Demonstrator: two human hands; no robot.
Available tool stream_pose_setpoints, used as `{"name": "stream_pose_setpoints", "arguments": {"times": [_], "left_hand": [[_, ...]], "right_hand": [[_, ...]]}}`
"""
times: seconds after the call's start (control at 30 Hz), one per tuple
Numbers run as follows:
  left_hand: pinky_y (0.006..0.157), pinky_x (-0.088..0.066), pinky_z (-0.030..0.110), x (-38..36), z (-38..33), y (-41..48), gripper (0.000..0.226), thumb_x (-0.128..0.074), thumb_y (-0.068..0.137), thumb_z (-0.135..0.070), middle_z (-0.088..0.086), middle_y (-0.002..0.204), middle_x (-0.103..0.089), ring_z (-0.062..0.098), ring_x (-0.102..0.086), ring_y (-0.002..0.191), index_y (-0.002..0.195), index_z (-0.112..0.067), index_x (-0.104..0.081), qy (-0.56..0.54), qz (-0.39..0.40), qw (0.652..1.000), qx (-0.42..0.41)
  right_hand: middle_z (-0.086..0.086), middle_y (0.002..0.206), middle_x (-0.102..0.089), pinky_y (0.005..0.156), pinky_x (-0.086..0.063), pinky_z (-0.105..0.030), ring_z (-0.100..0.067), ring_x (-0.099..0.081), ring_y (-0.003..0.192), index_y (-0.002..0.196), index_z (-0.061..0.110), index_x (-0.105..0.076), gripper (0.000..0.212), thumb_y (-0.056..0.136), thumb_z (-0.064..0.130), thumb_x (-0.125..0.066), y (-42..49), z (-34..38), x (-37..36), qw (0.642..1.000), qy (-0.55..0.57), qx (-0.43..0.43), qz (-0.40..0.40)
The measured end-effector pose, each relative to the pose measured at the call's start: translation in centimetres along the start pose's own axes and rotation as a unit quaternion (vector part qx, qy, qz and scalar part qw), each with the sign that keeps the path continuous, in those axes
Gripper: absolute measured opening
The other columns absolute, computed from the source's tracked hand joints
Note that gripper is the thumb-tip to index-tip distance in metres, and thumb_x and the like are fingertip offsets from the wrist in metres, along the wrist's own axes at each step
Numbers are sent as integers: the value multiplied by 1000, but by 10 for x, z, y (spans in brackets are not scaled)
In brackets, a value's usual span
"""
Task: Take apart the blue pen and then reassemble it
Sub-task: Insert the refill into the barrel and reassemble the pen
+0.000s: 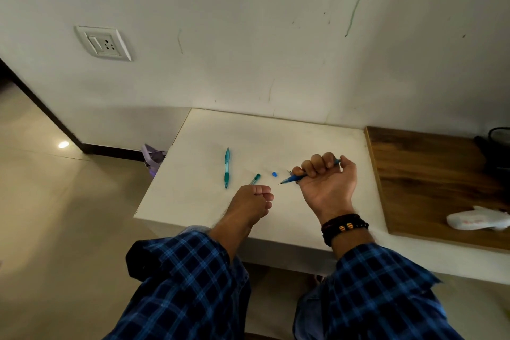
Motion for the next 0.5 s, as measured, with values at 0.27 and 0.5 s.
{"name": "stream_pose_setpoints", "arguments": {"times": [0.27,0.5], "left_hand": [[107,-42,29,-5,-5,-5,38,-36,106,-12,12,140,-57,21,-53,131,140,-2,-48,-52,8,997,58],[87,-58,33,-15,0,-12,27,-58,98,-16,13,110,-72,24,-68,104,119,-2,-66,-253,69,958,117]], "right_hand": [[-1,68,-23,64,-30,-36,-21,-16,67,64,18,-34,35,93,38,-32,-1,1,-2,1000,-18,15,7],[-2,70,-34,74,-33,-38,-18,-32,63,67,15,-44,53,96,58,-32,-6,-2,-9,998,-33,18,59]]}}
Point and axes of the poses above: each hand's wrist, its own y-axis towards the middle knuckle, its own x-axis out of the back of the hand, z = x × y, the point moved 6 cm from there along y, towards the middle knuckle
